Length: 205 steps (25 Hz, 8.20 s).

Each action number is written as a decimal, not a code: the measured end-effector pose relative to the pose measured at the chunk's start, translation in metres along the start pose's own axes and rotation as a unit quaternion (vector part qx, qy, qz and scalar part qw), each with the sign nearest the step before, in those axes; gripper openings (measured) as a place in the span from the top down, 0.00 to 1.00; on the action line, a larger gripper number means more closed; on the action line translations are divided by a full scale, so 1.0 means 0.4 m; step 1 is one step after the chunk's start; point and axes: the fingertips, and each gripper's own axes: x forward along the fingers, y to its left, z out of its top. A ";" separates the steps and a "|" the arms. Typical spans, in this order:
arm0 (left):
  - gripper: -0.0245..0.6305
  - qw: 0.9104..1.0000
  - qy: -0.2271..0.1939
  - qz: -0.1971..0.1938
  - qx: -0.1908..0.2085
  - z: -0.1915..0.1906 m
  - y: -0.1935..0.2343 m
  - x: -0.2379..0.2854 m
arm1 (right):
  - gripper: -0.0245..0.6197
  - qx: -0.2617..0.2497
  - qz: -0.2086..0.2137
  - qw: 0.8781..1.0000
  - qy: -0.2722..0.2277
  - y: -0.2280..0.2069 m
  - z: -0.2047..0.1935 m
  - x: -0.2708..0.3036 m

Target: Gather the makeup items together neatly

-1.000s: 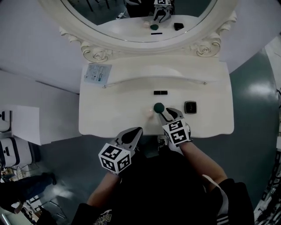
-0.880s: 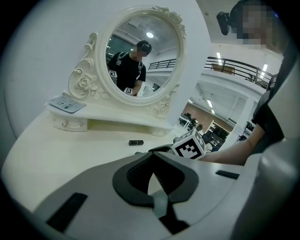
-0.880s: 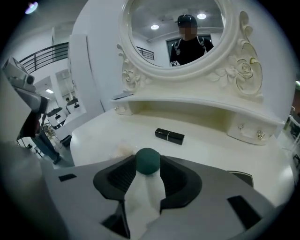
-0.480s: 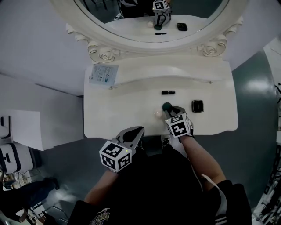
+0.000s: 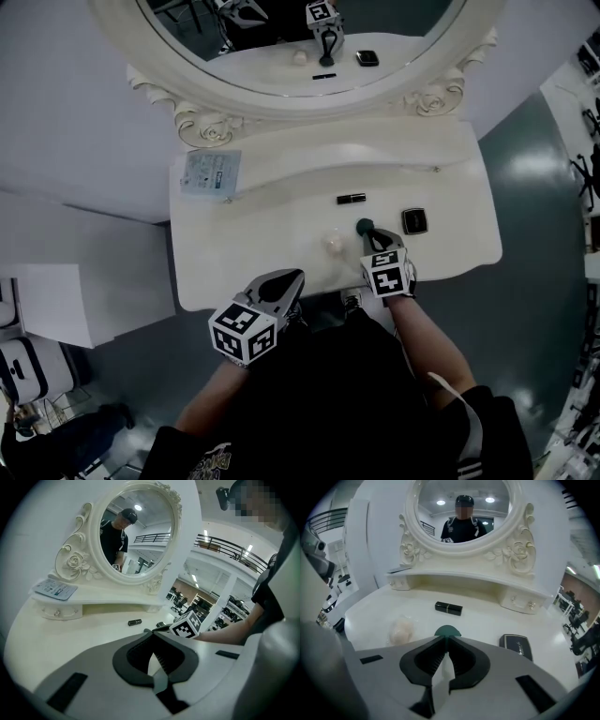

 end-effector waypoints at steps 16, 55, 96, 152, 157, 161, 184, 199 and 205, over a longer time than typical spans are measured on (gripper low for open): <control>0.95 1.000 0.014 -0.015 -0.001 -0.003 0.005 0.031 | 0.89 0.066 -0.034 0.997 0.029 -0.119 -0.069 -0.003; 0.95 0.995 -0.029 0.057 -0.072 -0.072 0.054 -0.060 | 0.80 -0.325 0.090 0.937 0.091 0.008 0.157 0.171; 0.95 0.996 0.039 -0.080 -0.008 -0.069 0.135 -0.095 | 0.76 0.134 -0.098 0.984 0.064 0.061 0.014 0.051; 0.95 0.991 0.046 -0.121 0.025 -0.142 0.072 -0.187 | 0.92 0.160 0.105 0.968 -0.163 0.413 0.127 -0.309; 0.95 0.992 0.040 -0.106 0.057 -0.118 0.004 -0.174 | 0.92 0.181 0.163 0.950 -0.195 0.407 0.111 -0.434; 0.95 0.994 0.032 -0.091 0.047 -0.119 -0.076 -0.144 | 0.92 0.164 0.200 0.945 -0.202 0.379 0.093 -0.503; 0.95 0.999 -0.046 0.007 -0.015 -0.212 -0.581 0.013 | 0.92 0.088 0.316 0.929 -0.172 0.115 -0.190 -0.753; 0.95 0.999 -0.038 0.001 -0.029 -0.264 -0.619 0.035 | 0.92 0.071 0.326 0.929 -0.159 0.137 -0.253 -0.778; 0.95 0.999 -0.038 -0.009 -0.028 -0.270 -0.637 0.035 | 0.92 0.072 0.328 0.929 -0.159 0.140 -0.261 -0.789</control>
